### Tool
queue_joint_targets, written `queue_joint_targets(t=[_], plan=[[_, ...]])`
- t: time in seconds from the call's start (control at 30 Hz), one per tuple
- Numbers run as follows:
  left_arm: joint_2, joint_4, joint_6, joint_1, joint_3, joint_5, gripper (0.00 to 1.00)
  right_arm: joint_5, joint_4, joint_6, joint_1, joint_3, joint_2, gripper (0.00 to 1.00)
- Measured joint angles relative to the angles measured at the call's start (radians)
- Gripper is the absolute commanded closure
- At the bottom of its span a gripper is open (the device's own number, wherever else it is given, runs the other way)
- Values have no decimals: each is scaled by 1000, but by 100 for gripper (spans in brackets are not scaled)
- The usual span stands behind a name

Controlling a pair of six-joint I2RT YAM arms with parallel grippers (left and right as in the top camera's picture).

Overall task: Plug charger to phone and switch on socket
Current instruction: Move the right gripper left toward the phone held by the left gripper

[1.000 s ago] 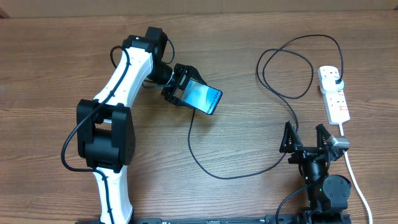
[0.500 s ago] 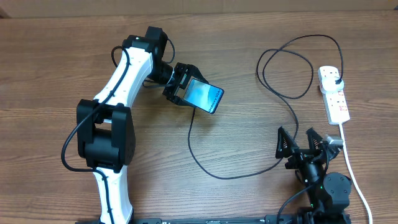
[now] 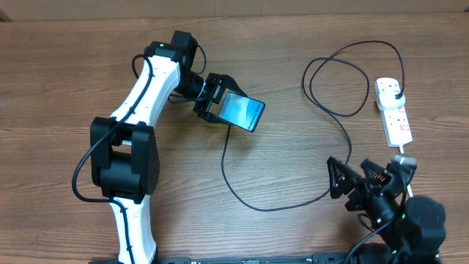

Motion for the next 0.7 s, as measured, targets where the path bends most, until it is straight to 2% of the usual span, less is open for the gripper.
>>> queue_joint_targets(t=[0.27,0.5,0.7], plan=[[0,7,0,0,0,26,39,-31,-243,-20,0,337,365,0],[0,10,0,0,1,36,39,-32,-486,-105,0,686,677,0],[0,10,0,0,1,37,39,30,-574,-121,0,832,866,0]])
